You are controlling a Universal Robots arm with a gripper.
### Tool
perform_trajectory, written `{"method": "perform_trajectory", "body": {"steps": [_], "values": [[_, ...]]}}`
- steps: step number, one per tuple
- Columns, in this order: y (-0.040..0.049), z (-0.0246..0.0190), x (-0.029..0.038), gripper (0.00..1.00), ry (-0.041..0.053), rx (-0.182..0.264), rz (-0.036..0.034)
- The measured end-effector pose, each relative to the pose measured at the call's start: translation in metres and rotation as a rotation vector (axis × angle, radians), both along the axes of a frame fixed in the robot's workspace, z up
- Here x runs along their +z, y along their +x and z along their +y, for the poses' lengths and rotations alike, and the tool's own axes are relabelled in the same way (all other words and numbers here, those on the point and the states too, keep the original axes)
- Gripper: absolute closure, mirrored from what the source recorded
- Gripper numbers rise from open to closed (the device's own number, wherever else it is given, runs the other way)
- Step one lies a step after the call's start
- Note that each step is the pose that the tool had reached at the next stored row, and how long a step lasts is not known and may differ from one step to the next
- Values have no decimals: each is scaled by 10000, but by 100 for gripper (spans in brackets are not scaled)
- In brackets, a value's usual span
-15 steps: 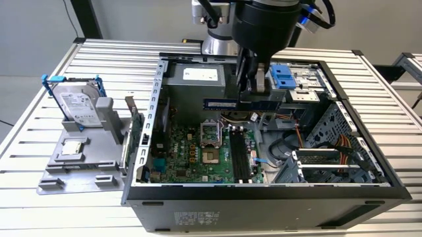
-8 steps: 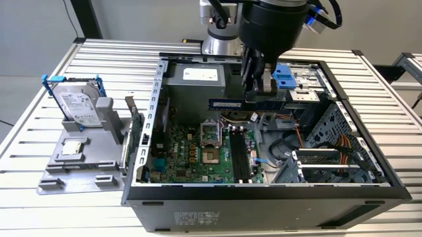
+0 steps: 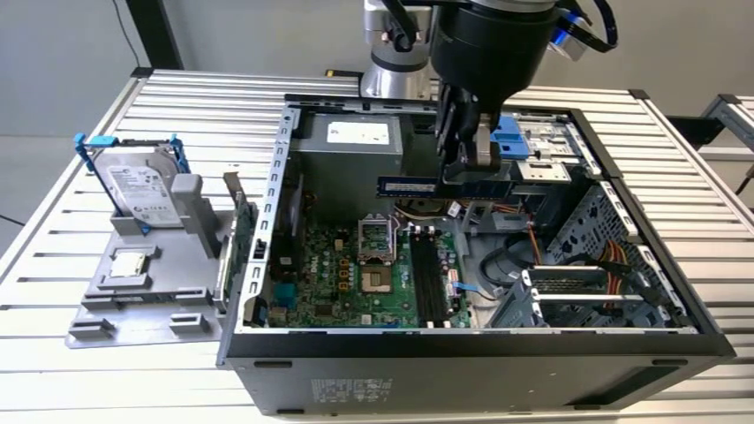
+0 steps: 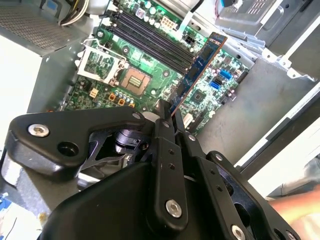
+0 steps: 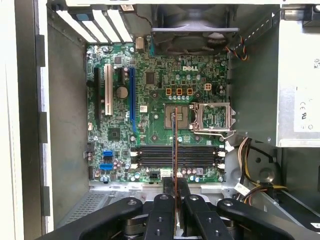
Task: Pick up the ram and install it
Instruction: 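Pick up the ram and move it above insertion slot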
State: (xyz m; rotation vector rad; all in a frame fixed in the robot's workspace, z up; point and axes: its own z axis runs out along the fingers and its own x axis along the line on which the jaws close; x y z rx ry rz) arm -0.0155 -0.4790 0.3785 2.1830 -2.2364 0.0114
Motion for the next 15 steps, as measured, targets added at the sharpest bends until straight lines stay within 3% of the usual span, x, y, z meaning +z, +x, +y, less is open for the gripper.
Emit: {"method": "perform_trajectory", "body": {"steps": [13, 15], "values": [[30, 0, 0, 100, 0, 0, 0], [84, 0, 0, 100, -17, 0, 0]]}}
